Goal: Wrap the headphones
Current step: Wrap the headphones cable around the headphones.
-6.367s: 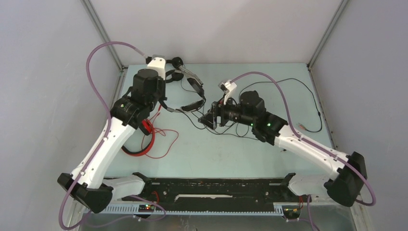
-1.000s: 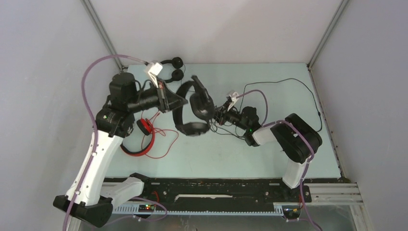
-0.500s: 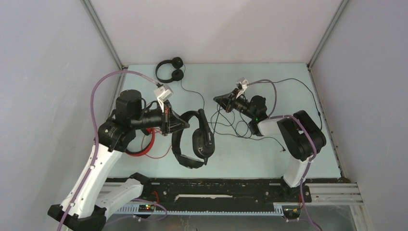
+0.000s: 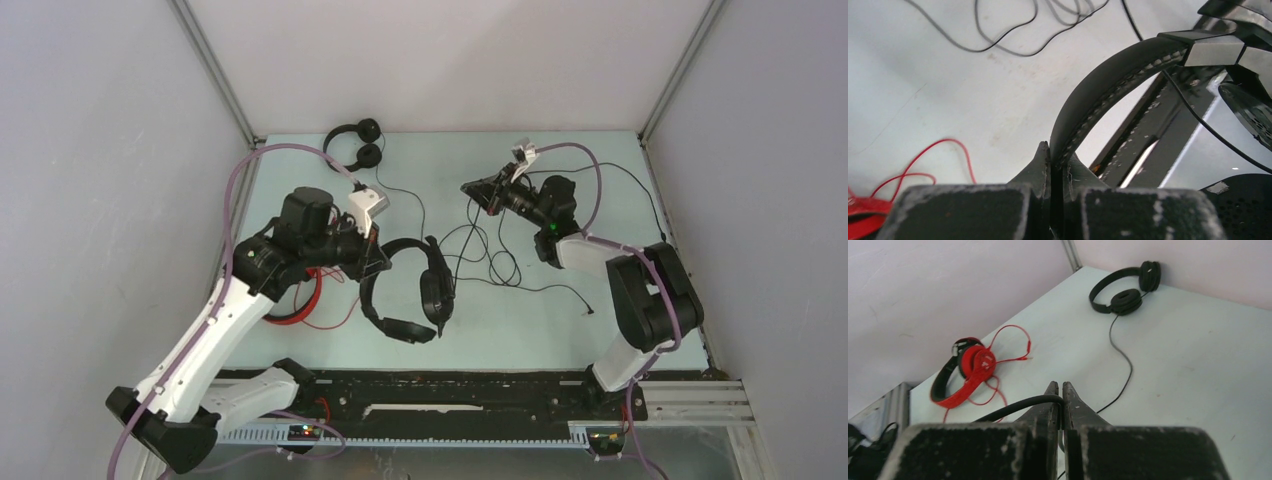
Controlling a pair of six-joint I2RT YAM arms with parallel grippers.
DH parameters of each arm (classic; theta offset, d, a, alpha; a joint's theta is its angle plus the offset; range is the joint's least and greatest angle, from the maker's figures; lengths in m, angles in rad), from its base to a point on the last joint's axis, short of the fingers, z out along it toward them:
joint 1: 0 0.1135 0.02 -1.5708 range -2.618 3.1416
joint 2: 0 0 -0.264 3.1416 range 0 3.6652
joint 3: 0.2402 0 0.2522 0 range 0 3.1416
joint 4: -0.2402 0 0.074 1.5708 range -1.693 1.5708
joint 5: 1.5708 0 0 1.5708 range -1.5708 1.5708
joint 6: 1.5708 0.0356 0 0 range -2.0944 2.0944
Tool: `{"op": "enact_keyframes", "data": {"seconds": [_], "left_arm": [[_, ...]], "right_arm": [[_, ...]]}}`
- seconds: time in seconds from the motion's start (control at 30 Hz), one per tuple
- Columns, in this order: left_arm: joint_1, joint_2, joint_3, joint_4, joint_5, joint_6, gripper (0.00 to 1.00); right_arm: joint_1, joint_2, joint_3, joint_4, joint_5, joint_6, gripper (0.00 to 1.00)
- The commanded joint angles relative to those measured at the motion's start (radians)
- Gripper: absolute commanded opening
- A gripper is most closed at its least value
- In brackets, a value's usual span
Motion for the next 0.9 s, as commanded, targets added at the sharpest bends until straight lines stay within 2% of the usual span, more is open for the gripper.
{"op": "enact_keyframes", "data": {"seconds": [0.0, 0.1, 0.5, 0.6, 0.87], "left_arm": [[-0.028, 0.000, 0.016, -0.041, -0.161, 0.070, 0.00], [-0.033, 0.000, 0.004, -0.041, -0.183, 0.077, 0.00], [-0.094, 0.009, -0.100, 0.016, -0.214, 0.123, 0.00], [-0.094, 0.048, -0.069, -0.029, -0.344, 0.115, 0.00], [-0.093, 0.099, -0.021, -0.057, -0.656, 0.045, 0.00]], "right_arm": [[0.016, -0.139, 0.047, -0.188, -0.073, 0.014, 0.00], [0.033, -0.202, 0.080, -0.360, -0.045, -0.050, 0.00], [0.090, -0.254, 0.275, -0.661, 0.010, -0.114, 0.00], [0.112, -0.259, 0.324, -0.775, 0.030, -0.049, 0.00], [0.279, -0.344, 0.395, -1.026, 0.054, -0.068, 0.00]]}}
